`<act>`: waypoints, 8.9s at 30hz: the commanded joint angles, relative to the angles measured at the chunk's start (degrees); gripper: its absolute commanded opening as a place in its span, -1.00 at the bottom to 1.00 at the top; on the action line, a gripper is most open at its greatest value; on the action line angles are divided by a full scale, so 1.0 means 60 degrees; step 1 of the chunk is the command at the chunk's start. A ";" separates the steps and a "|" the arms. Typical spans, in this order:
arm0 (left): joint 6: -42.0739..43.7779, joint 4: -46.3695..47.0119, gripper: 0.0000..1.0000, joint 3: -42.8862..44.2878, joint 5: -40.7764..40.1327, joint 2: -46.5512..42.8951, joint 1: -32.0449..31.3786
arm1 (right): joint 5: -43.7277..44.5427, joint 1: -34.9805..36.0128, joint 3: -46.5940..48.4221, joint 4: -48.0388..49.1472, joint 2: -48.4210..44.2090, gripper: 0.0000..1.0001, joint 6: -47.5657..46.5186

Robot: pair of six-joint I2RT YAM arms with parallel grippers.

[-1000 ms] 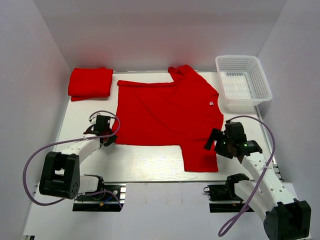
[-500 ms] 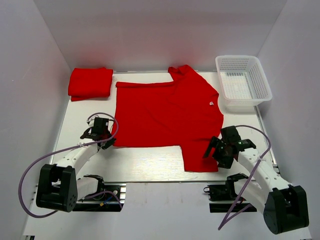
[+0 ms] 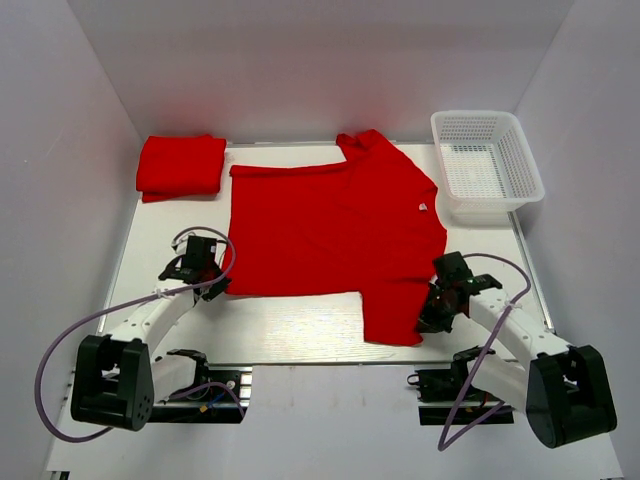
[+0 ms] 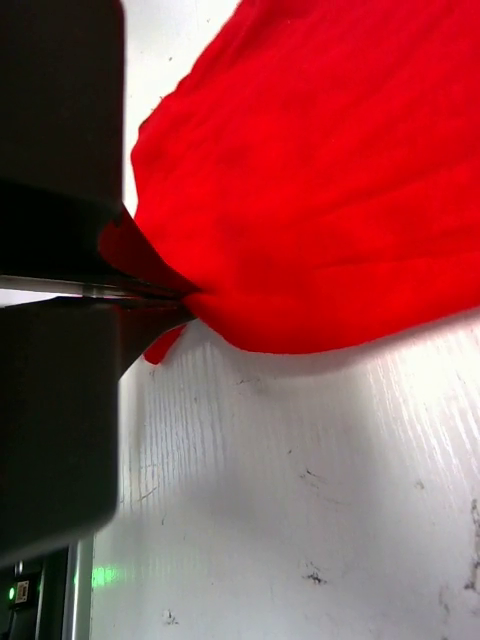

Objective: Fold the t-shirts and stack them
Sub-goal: Grap the side of the flattened tshirt closest away from the robot with both arms, then fold the flattened tshirt in 1/3 of the way, then grap the side of the flattened tshirt furthest away from the robot with both arms

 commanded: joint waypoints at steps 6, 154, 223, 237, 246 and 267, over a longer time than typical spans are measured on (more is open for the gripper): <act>-0.0054 -0.1177 -1.00 0.0405 0.0394 -0.0869 0.0020 | 0.0012 0.0075 0.0720 -0.1700 -0.1562 -1.00 -0.0357; 0.2246 -0.1794 1.00 0.5006 0.2226 0.3612 0.1162 | 0.4405 0.3151 0.8631 0.1414 0.7913 0.81 -0.4227; 0.2788 -0.1326 1.00 0.5547 0.3472 0.5164 0.1162 | 0.5316 0.3049 1.1619 0.3245 1.0359 -0.39 -0.1706; 0.2876 -0.1399 1.00 0.6280 0.3691 0.5340 0.1162 | 0.3133 0.2523 1.0494 0.3582 0.8618 0.81 -0.2570; 0.2525 -0.0580 1.00 0.5212 0.4437 0.5428 0.1045 | 0.2824 0.1775 0.6219 0.3567 0.5967 0.81 -0.2205; 0.2114 -0.1912 1.00 0.4033 0.3649 0.2895 0.1045 | -0.0341 0.1540 0.3207 0.3318 0.2772 0.81 -0.3389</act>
